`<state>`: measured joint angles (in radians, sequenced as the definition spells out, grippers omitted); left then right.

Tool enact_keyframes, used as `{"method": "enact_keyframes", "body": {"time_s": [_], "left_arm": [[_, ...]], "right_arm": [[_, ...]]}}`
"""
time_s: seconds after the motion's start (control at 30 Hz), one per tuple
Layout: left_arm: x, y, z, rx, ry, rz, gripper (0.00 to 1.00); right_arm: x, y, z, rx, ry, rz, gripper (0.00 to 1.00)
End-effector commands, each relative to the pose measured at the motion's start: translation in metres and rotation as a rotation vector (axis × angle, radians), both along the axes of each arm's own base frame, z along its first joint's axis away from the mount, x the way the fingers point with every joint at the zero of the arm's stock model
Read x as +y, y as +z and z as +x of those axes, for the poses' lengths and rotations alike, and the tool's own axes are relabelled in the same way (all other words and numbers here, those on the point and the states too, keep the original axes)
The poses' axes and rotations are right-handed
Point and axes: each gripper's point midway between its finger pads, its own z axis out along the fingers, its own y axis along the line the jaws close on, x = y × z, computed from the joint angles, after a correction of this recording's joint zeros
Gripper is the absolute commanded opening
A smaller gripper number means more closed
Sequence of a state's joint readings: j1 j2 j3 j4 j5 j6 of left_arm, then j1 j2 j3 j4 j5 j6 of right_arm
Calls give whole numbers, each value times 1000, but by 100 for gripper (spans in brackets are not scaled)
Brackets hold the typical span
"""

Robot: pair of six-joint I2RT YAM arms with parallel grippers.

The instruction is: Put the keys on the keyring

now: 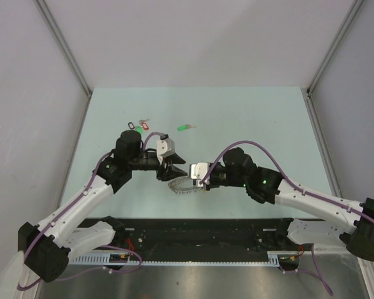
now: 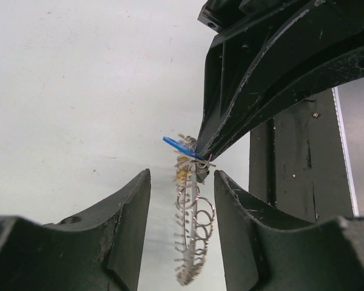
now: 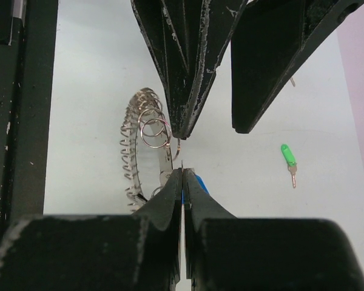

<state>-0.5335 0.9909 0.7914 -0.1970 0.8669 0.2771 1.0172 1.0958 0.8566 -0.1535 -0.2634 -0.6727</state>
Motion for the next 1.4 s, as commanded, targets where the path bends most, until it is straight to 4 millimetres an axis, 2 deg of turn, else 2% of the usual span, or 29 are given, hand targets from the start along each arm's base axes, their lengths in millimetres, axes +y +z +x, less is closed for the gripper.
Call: {"method": "enact_keyframes", "body": {"time_s": [0.0, 0.27, 0.33, 0.37, 0.5, 0.53, 0.57, 0.6, 0.63, 0.67, 0.7, 0.73, 0.77, 0.8, 0.83, 0.97, 1.1, 1.23, 1.37], "left_arm": [[1, 23, 7, -47, 31, -30, 51], [15, 31, 13, -51, 154, -11, 56], [21, 34, 13, -65, 197, -13, 57], [24, 29, 12, -51, 218, -11, 57], [40, 32, 12, -84, 325, -33, 59], [47, 28, 16, -89, 374, -27, 64], [54, 37, 12, -115, 407, -54, 66], [58, 37, 13, -123, 437, -61, 68], [64, 31, 12, -123, 465, -60, 76], [75, 39, 13, -146, 534, -88, 79], [80, 40, 13, -155, 562, -103, 82], [86, 35, 14, -152, 600, -105, 91], [94, 35, 16, -150, 659, -117, 94], [104, 43, 13, -177, 698, -150, 98], [110, 41, 13, -180, 731, -155, 100], [136, 51, 9, -217, 859, -227, 100], [156, 58, 3, -260, 938, -282, 100], [160, 58, 1, -271, 954, -298, 100], [159, 60, -2, -275, 938, -300, 100]], "right_arm": [[8, 29, 9, -55, -30, 95, 0], [15, 28, 20, -71, -54, 103, 0], [19, 33, 29, -88, -74, 124, 0], [19, 37, 38, -100, -95, 142, 0], [23, 37, 69, -106, -138, 136, 0], [27, 28, 77, -96, -152, 109, 0], [28, 34, 87, -111, -167, 112, 0], [29, 33, 93, -112, -178, 103, 0], [30, 29, 98, -107, -187, 85, 0], [36, 27, 105, -101, -189, 71, 0], [37, 24, 108, -95, -191, 57, 0], [38, 17, 108, -77, -195, 31, 0], [44, 13, 110, -67, -192, 21, 0], [51, 11, 105, -52, -182, 22, 0], [52, 0, 99, -22, -175, -10, 0], [64, -24, 74, 91, -151, -45, 0], [71, -61, 45, 245, -147, -121, 0], [71, -96, 23, 381, -190, -194, 0], [56, -135, 17, 460, -269, -275, 0]]}}
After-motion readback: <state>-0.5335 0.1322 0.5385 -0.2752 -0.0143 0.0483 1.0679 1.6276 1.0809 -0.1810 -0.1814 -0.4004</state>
